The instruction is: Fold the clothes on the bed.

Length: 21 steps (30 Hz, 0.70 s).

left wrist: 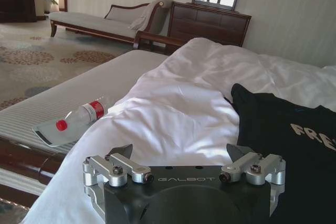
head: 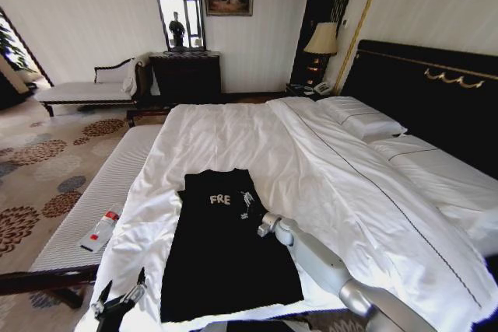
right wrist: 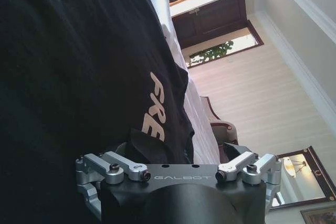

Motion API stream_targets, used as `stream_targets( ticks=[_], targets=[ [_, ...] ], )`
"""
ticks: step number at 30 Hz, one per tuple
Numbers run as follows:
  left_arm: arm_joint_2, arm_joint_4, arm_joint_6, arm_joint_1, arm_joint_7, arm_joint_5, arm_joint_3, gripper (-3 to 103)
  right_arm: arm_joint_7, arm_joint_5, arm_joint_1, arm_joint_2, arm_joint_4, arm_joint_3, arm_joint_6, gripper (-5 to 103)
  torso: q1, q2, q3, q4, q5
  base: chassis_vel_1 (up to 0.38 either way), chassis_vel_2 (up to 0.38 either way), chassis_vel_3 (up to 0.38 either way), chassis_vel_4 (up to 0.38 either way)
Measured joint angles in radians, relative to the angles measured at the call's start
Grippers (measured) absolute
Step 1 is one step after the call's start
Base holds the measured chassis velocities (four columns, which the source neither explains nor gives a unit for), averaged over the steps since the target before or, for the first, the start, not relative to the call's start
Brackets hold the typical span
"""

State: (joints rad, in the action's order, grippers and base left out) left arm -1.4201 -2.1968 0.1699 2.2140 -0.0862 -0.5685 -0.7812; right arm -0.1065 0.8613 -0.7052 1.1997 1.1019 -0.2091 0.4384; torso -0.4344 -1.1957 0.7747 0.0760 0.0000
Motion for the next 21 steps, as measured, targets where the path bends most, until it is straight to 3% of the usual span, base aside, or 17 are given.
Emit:
stream_targets(
  ticks=[12,13,14,17,21],
  targets=[
    [-0.003,0.000,-0.001,-0.002,0.000,0.002,0.006,100,0.006,0.028,0.032,-0.005,-0.045,-0.016,0.017,101,0.000,0.000,0.000,0.0000,0.0000,0.000,0.000,0.000,0.000],
    [-0.005,-0.001,-0.002,0.000,0.000,0.004,0.009,100,0.006,0.037,0.041,0.010,-0.059,-0.021,0.017,88,0.000,0.000,0.000,-0.0002,0.0000,0.000,0.000,0.000,0.000],
    [-0.005,-0.002,-0.002,0.001,0.000,0.004,0.008,100,0.006,0.040,0.044,0.013,-0.062,-0.022,0.017,83,0.000,0.000,0.000,-0.0002,0.0000,0.000,0.000,0.000,0.000],
    [-0.005,-0.001,-0.002,0.001,0.000,0.002,0.004,100,0.005,0.046,0.047,0.017,-0.065,-0.024,0.017,78,0.000,0.000,0.000,-0.0001,0.0000,0.000,0.000,0.000,0.000],
    [-0.005,0.002,-0.001,0.001,0.001,-0.001,0.004,100,-0.001,0.057,0.052,0.022,-0.074,-0.029,0.016,61,0.000,0.000,0.000,-0.0002,0.0000,0.000,0.000,0.000,0.000]
  ],
)
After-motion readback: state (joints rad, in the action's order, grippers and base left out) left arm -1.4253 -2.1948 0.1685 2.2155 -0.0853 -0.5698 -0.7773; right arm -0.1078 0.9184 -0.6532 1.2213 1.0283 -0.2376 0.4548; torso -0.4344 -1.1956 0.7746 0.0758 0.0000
